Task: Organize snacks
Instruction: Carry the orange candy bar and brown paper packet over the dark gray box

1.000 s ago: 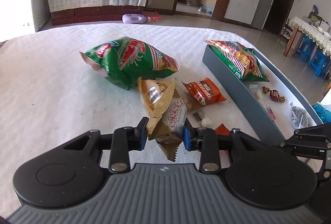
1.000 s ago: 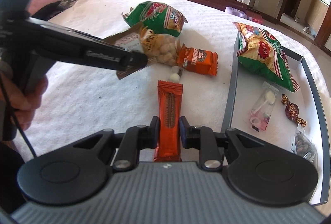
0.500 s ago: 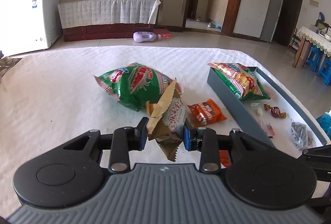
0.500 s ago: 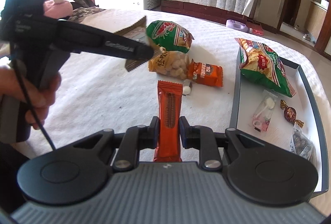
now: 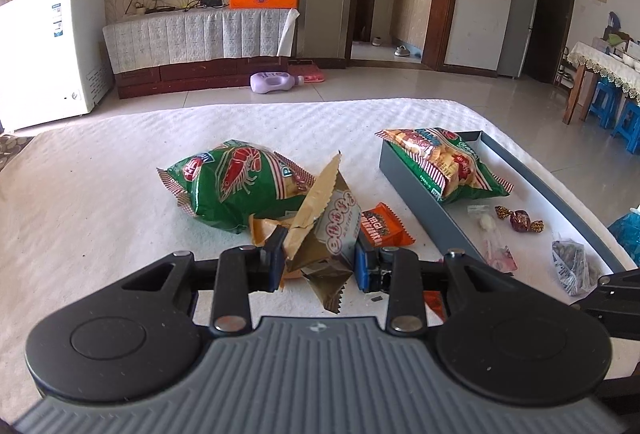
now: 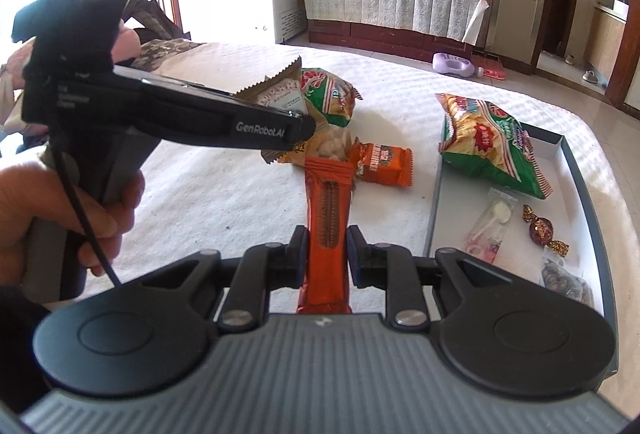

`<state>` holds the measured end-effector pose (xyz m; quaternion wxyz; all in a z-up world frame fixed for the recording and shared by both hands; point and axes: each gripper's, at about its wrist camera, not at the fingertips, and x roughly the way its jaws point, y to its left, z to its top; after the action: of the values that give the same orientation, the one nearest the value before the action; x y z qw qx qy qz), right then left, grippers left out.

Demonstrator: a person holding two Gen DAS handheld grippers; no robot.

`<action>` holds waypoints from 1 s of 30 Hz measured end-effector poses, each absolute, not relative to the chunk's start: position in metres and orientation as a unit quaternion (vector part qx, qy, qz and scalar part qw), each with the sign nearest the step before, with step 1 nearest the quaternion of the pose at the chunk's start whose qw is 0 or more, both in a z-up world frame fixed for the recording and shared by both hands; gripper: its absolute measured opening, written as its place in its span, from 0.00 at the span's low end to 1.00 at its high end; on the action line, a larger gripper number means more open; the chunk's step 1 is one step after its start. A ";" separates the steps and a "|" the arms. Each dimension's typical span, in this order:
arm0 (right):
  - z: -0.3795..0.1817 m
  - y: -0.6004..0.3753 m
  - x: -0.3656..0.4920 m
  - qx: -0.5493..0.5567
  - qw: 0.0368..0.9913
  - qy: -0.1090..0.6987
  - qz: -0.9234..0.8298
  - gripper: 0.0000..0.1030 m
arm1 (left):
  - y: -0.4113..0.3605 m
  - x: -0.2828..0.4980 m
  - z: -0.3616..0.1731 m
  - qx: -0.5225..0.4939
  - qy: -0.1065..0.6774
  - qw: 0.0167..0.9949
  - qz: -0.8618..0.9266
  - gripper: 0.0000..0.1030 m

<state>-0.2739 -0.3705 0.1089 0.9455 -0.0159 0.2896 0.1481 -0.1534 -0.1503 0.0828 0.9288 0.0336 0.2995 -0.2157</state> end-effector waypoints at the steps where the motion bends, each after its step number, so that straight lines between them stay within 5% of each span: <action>1: 0.109 -0.372 -0.274 -0.014 0.946 0.289 0.148 0.24 | -0.152 -0.154 0.082 0.035 0.299 0.929 -0.216 0.38; 30: 0.113 -0.388 -0.280 -0.002 0.951 0.280 0.135 0.24 | -0.178 -0.160 0.086 0.057 0.279 0.931 -0.229 0.38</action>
<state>-0.2798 -0.3881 0.1131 0.9505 -0.0024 0.2799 0.1348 -0.1598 -0.1784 0.0856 0.9309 0.0566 0.2791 -0.2289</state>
